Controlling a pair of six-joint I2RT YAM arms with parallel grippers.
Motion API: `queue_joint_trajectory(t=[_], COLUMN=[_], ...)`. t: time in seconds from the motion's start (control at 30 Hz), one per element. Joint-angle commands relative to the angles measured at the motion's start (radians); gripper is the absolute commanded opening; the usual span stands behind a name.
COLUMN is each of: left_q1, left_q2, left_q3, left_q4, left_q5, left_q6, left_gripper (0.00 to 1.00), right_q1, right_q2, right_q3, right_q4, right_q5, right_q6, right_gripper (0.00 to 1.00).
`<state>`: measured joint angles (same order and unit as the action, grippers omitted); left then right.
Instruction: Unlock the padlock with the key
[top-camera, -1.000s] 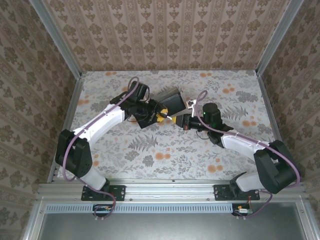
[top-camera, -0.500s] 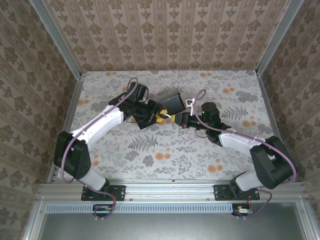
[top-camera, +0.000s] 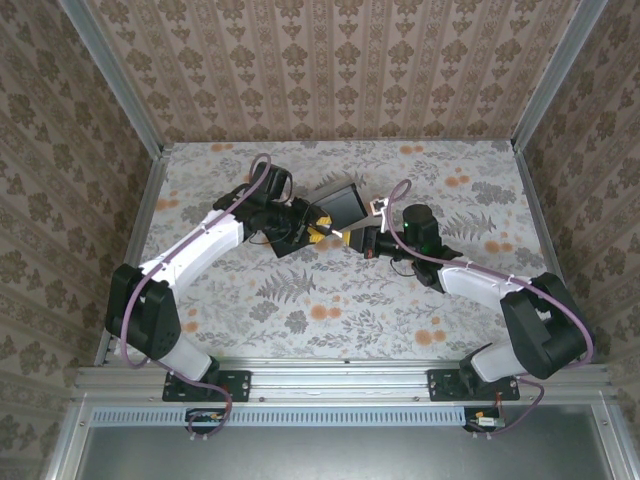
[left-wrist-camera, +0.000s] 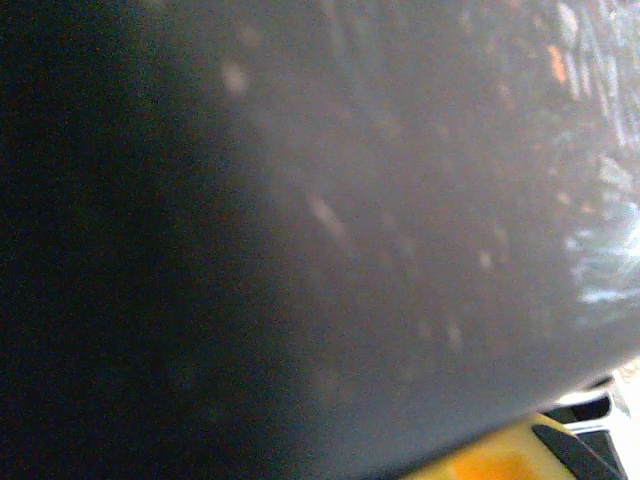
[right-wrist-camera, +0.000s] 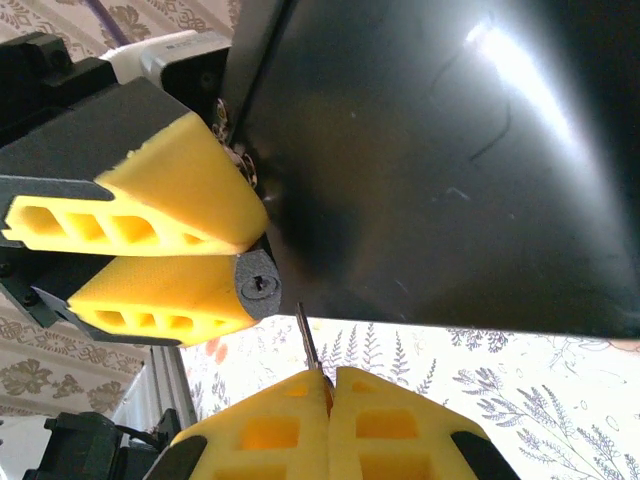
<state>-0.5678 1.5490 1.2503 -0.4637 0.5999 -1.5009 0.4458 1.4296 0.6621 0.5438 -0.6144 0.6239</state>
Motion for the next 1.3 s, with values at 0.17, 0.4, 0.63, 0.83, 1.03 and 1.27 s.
queue_joint_trajectory(t=[0.17,0.4,0.63,0.83,1.03,1.27], left_q1=[0.006,0.006,0.006,0.014,0.018,0.014], left_q2=[-0.044,-0.050,-0.048,-0.052,-0.053,-0.054], left_q3=[-0.004,-0.011,-0.015,-0.019,-0.025,-0.027], left_q4=[0.030,0.034,0.043,0.030,0.027,0.047], left_q5=[0.035,0.035,0.035,0.032,0.031,0.035], left_q6=[-0.014,-0.019,-0.022,-0.015,-0.015,-0.023], left_gripper=[0.00,0.00,0.00,0.00,0.00,0.00], right_q1=[0.020,0.025,0.027,0.028,0.028,0.041], right_q2=[0.012,0.035,0.050,0.045,0.038,0.065], right_q3=[0.017,0.029,0.032,0.020,0.017,0.041], right_q4=[0.095,0.107,0.138,0.152,0.158,0.170], right_q5=[-0.031,-0.029,-0.034,-0.042,-0.049,-0.045], right_q6=[0.001,0.005,0.013,0.013,0.010,0.017], right_gripper=[0.00,0.00,0.00,0.00,0.00,0.00])
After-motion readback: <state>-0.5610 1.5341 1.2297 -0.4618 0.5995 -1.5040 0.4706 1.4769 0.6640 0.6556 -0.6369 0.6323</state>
